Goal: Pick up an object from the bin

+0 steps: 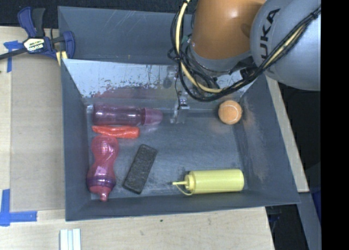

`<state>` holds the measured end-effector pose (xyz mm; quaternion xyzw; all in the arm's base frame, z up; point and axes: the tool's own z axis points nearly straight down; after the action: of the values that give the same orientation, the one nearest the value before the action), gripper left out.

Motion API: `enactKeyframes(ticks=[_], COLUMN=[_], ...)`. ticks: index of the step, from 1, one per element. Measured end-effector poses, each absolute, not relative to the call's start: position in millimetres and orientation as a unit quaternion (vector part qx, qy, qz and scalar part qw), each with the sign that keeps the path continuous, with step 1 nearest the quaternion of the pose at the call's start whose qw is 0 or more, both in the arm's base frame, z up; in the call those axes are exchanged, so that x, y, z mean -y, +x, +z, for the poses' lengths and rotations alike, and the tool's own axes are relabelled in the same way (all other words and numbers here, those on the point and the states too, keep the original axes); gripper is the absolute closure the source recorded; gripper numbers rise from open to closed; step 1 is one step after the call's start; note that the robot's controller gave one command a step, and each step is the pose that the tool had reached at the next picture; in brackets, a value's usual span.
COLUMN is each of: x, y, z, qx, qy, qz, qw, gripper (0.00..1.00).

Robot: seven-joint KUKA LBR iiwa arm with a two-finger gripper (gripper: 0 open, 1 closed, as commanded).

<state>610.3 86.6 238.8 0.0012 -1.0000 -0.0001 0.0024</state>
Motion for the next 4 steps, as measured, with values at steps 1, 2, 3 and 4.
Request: enactKeyframes(ticks=[1,2,3,4], x=[-86.0,-80.8,-82.5,-90.2], y=[611.7,624.4,627.5,617.5], z=[244.1,104.7,157.2,98.2], qx=[1.0,0.999,0.999,0.998], qy=[0.0,0.033,0.051,-0.07], qz=[0.0,0.0,-0.001,0.0], qw=[-0.002,-0.004,-0.007,0.001], gripper=[0.0,0.0,0.0,0.0])
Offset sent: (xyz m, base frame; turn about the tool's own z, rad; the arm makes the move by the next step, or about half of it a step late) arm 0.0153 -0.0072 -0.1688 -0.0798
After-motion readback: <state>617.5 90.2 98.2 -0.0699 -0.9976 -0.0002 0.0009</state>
